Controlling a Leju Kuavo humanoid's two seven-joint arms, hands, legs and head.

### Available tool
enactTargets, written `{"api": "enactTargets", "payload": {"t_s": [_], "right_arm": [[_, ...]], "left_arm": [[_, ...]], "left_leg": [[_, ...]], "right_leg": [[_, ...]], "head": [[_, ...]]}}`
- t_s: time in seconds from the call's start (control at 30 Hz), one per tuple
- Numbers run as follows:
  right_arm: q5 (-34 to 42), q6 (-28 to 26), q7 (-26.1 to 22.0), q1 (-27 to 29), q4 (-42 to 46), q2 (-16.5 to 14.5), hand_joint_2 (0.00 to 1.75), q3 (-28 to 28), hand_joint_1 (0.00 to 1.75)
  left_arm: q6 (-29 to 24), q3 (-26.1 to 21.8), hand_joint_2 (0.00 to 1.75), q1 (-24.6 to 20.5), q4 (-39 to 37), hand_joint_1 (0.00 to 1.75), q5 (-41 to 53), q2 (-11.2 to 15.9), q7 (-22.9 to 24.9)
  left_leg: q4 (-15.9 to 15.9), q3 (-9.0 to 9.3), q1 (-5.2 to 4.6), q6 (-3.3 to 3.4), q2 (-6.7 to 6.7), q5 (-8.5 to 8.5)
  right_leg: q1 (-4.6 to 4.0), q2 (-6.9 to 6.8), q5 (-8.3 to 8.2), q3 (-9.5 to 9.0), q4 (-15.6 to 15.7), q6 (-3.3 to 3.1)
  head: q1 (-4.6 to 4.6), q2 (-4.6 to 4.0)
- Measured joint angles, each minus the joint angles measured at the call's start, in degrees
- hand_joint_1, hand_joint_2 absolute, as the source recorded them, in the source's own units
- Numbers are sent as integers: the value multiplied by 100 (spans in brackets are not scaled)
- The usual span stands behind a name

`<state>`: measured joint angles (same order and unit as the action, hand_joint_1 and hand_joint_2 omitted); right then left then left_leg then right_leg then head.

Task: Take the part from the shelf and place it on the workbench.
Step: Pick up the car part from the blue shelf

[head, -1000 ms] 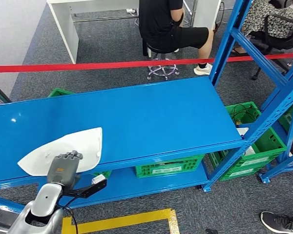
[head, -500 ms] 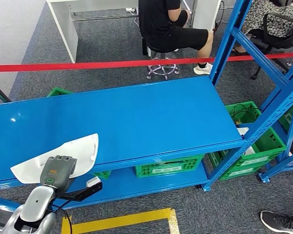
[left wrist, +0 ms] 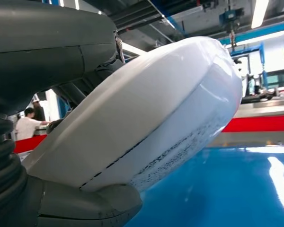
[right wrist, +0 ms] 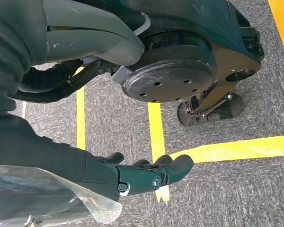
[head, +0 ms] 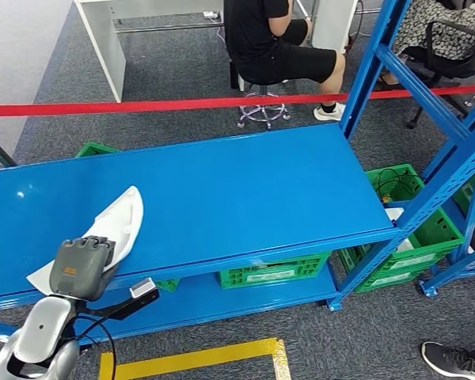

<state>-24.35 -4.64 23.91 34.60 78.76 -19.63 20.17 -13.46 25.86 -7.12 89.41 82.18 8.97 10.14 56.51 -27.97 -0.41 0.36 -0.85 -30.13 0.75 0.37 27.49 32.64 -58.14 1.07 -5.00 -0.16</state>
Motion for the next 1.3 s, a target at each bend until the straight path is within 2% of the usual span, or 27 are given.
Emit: {"api": "enactTargets", "payload": {"t_s": [0.33,0.5,0.6,0.67,0.73,0.8,0.87,1.3], "right_arm": [[-2,14,5,35,26,0,175,0,0],[-8,18,-50,38,27,0,175,0,0],[-12,25,-73,38,26,0,175,-2,0],[-12,27,-85,36,26,0,175,-2,0],[-21,33,-91,34,26,0,175,-2,0],[-58,41,-91,32,26,0,175,-2,0],[-93,39,-95,31,26,0,175,-1,0],[-109,-51,-212,6,25,0,175,0,0]], "left_arm": [[-38,-5,175,88,34,175,-39,39,-43],[-22,-20,175,107,34,159,-103,46,-76],[-3,-40,175,141,30,171,-132,54,-112],[8,-45,175,156,23,170,-134,58,-132],[77,-45,175,159,16,157,-135,58,-143],[166,-44,175,160,-2,162,-136,58,-144],[210,-44,175,163,-32,175,-140,58,-144],[246,-36,175,163,-232,175,-160,58,-144]], "left_leg": [[0,-1,-1,5,0,-8],[0,-1,-1,5,0,-10],[0,0,-1,5,0,-11],[0,0,0,5,0,-11],[0,0,0,5,0,-11],[0,0,0,4,0,-12],[0,0,-1,4,0,-12],[1,0,-1,4,0,-13]], "right_leg": [[0,0,6,0,1,2],[0,0,6,0,1,2],[0,0,6,0,1,2],[0,0,7,0,1,2],[0,0,7,0,1,2],[0,1,7,0,1,2],[0,1,7,1,1,2],[0,2,7,2,1,2]], "head": [[0,0],[0,0],[0,0],[0,0],[0,-2],[1,-1],[-1,0],[0,-1]]}}
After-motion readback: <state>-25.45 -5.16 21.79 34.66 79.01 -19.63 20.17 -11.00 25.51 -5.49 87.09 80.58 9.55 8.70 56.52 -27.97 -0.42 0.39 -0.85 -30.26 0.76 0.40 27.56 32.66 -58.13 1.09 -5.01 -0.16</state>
